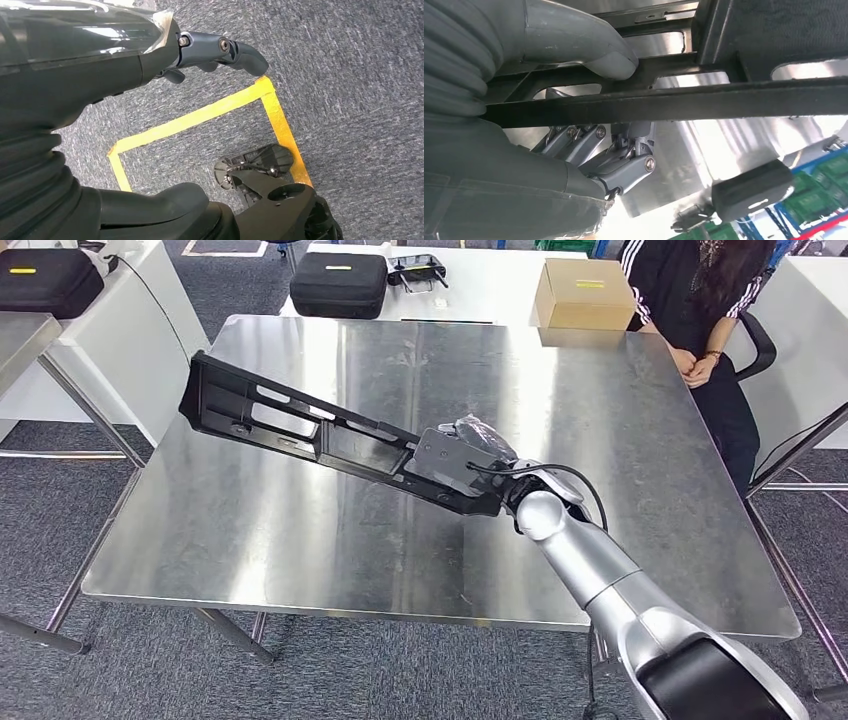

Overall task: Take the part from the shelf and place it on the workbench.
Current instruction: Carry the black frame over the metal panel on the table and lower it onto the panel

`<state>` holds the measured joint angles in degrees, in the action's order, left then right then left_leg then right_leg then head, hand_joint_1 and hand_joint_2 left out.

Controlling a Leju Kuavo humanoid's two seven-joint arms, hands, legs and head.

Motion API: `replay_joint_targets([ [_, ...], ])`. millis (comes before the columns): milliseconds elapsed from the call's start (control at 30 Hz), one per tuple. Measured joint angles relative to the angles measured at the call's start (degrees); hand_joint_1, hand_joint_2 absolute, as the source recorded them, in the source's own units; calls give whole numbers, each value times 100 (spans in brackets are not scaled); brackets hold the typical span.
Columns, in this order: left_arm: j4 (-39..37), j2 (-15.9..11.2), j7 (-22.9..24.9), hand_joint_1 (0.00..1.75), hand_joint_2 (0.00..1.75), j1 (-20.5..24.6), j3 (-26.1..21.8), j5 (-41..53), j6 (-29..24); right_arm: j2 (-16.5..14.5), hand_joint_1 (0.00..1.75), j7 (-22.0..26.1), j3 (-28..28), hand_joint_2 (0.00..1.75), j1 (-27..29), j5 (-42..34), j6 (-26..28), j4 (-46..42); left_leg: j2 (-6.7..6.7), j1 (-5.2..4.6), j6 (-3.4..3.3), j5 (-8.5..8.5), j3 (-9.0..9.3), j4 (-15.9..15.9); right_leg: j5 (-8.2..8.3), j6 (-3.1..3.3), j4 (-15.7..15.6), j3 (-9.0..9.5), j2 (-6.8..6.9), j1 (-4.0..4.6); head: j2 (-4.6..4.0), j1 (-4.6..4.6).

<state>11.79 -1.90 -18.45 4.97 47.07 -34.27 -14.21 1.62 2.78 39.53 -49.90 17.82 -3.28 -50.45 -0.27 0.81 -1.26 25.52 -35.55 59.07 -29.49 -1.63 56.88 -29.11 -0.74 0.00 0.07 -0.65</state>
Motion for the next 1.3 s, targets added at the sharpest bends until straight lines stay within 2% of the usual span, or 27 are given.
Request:
replay_joint_targets([
  [100,5,0,4,0,175,7,19,13,9,-35,175,-63,62,175,-95,135,67,209,-1,0,0,0,0,0,-1,1,0,-1,0,0,0,0],
  [267,17,0,134,0,175,49,46,69,79,-67,175,-496,222,175,-503,818,374,975,-8,0,2,-2,0,-1,0,1,0,1,6,0,0,1],
  [400,19,2,149,0,175,71,45,70,85,-38,0,-718,352,0,-827,1219,403,1687,-6,-2,2,-3,1,1,1,0,0,1,6,-1,0,2],
  [600,19,1,120,0,175,77,45,75,72,11,0,-781,432,0,-1053,1385,407,2181,-6,-3,2,-3,1,2,1,-1,-1,0,6,-2,0,0],
  [733,20,6,111,0,0,83,45,78,69,28,0,-784,464,0,-1124,1425,411,2341,-6,-1,2,-2,1,0,1,-1,-1,-2,5,-1,0,-1],
  [1167,26,25,205,0,0,90,44,76,6,36,0,-823,521,0,-1204,1664,556,2455,-5,-2,2,-1,-4,-20,1,-1,-14,-6,5,-4,0,0],
  [1300,26,31,205,0,0,90,44,79,-13,18,0,-826,510,175,-1206,1699,702,2450,-6,-3,2,1,-6,-26,0,-2,-22,-8,5,-3,0,-1],
])
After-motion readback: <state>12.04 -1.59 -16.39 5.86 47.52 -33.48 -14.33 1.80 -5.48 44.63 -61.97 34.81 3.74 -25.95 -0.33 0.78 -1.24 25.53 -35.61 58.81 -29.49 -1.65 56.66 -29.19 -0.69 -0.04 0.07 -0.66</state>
